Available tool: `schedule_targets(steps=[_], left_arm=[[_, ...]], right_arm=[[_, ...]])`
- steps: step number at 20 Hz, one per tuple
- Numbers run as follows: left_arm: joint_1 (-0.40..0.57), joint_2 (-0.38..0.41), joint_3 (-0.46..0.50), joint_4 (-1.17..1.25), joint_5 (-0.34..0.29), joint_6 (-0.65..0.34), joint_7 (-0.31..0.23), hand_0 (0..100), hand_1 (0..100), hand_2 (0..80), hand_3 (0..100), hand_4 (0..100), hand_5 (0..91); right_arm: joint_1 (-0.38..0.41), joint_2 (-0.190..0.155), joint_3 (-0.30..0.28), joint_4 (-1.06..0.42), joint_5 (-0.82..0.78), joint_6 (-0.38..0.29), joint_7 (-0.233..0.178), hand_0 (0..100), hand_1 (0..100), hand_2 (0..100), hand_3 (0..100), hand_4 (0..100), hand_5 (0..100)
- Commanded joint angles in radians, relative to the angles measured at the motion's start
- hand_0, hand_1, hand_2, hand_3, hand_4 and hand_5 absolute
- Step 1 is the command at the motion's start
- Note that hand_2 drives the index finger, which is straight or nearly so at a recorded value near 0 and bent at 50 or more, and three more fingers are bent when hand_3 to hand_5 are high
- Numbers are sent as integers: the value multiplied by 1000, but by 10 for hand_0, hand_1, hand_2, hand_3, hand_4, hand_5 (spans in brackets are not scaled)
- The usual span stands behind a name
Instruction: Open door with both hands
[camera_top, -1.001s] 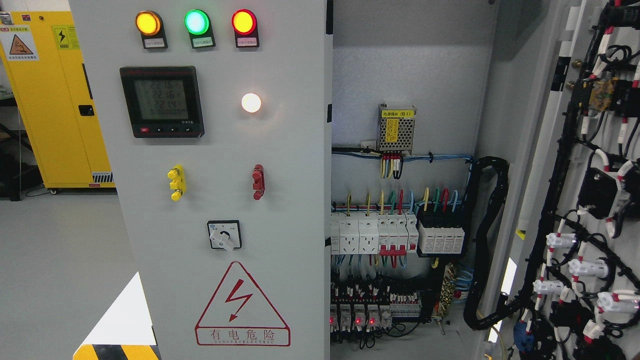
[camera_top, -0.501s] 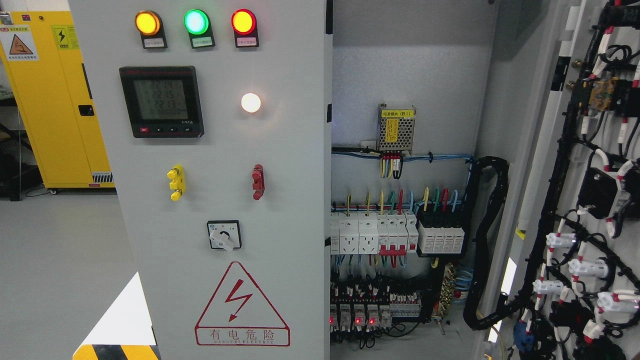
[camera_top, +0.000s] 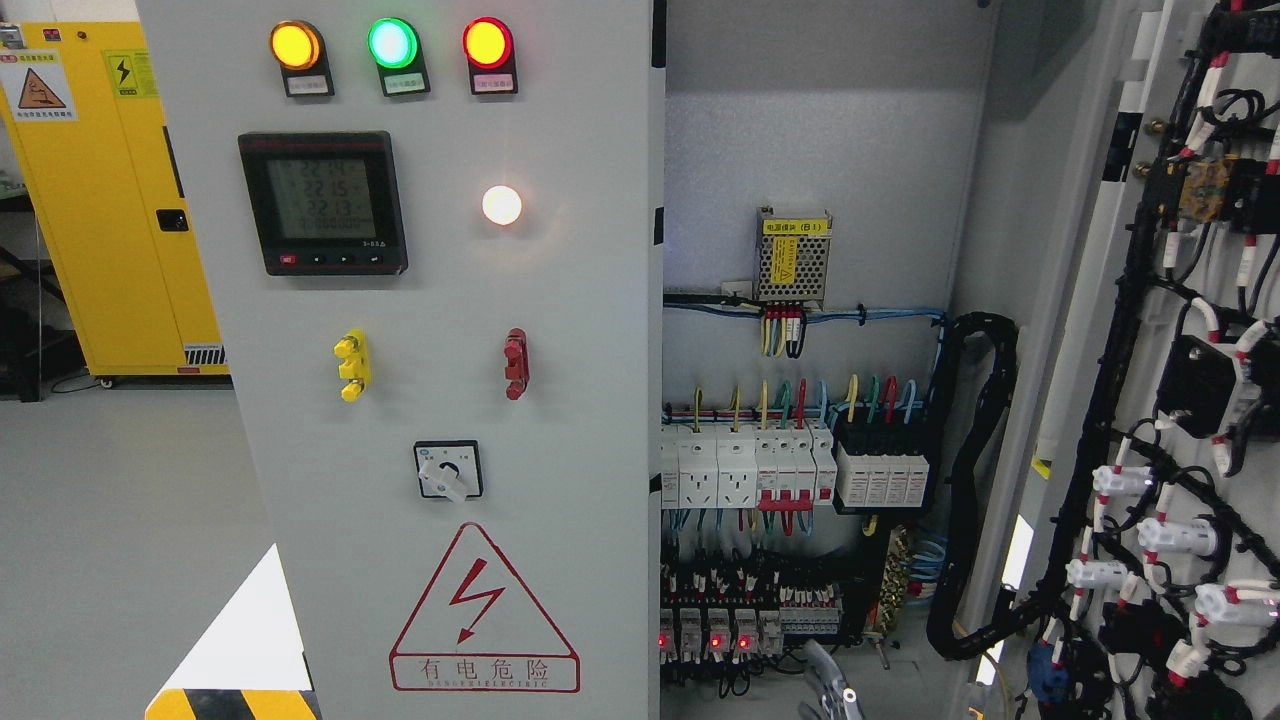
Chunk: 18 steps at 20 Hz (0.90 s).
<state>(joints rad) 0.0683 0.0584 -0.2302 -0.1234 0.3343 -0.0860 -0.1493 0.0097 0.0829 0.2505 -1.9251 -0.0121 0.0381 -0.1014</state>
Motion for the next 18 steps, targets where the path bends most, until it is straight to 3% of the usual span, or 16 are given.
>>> schedule_targets(steps=[1, 6, 10, 18], left_arm=[[1, -3, 3, 5, 2, 5, -3, 120, 556, 0, 0, 0, 0], [4, -9, 5, 4, 2, 0, -10, 120, 556, 0, 0, 0, 0], [5, -31, 3, 4, 2, 0, -12, 120, 556, 0, 0, 0, 0], [8, -42, 3, 4, 2, 2, -12, 120, 556, 0, 0, 0, 0]], right_arm=[[-141, 21, 23, -77, 4, 42, 8, 0, 500, 40, 0, 0, 0], [-230, 9, 10, 52, -8, 51, 14, 0, 500, 40, 0, 0, 0], [-325, 11, -7, 127, -11, 105, 68, 0, 500, 40, 0, 0, 0], [-456, 9, -25, 244, -12, 120, 74, 0, 500, 40, 0, 0, 0]])
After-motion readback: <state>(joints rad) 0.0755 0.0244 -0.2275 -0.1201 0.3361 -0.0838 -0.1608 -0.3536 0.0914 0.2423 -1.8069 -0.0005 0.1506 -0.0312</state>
